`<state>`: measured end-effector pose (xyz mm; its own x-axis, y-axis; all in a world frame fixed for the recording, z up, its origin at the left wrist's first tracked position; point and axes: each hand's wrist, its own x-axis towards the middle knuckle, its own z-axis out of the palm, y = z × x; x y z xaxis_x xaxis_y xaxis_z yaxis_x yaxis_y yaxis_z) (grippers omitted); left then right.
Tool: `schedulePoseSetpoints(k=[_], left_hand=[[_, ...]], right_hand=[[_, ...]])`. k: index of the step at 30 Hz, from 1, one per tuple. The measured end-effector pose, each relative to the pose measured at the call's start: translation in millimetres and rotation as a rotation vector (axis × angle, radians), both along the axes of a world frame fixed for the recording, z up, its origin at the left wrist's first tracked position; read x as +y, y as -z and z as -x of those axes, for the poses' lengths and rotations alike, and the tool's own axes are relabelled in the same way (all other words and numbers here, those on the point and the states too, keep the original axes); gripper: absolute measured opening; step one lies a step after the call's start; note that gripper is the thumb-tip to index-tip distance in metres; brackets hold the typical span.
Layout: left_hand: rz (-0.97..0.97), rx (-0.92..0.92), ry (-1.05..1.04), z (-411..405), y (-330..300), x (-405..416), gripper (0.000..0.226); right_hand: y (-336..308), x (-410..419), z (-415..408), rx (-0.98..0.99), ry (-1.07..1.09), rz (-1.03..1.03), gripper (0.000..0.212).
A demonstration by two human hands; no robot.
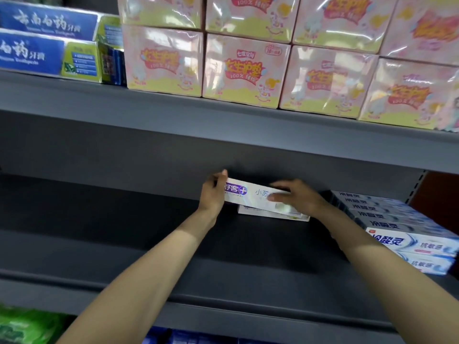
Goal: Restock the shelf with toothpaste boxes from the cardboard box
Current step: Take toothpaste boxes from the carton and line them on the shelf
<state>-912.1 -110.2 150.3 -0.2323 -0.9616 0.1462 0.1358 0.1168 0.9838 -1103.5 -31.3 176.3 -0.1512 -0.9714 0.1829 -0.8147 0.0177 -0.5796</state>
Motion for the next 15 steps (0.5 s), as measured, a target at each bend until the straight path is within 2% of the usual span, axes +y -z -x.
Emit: schedulePoseSetpoints(k=[3,6,8,15], left_hand=[[0.059,-0.203,0.089,8.1,-1.0,-3.1,0.032],[0.012,-0.225,0.169,15.4,-5.8,-2.6,0.033],[-0.015,-0.169,0.173,20.7,-8.0,-1.0,0.024],[0.034,-0.183,0.176,25.1,-7.7,-0.3,0.033]], right_hand=[[3.2,-0.7,12.1,0.227,0.18,0.058,0.042],[6.3,-2.2,14.6,0.448,0.319,0.117,0.04],[9.1,-5.0,17.8,0.464,0.351,0.129,0.042],[19.5,-13.4,26.6,0.433,0.353,0.139,0.044]])
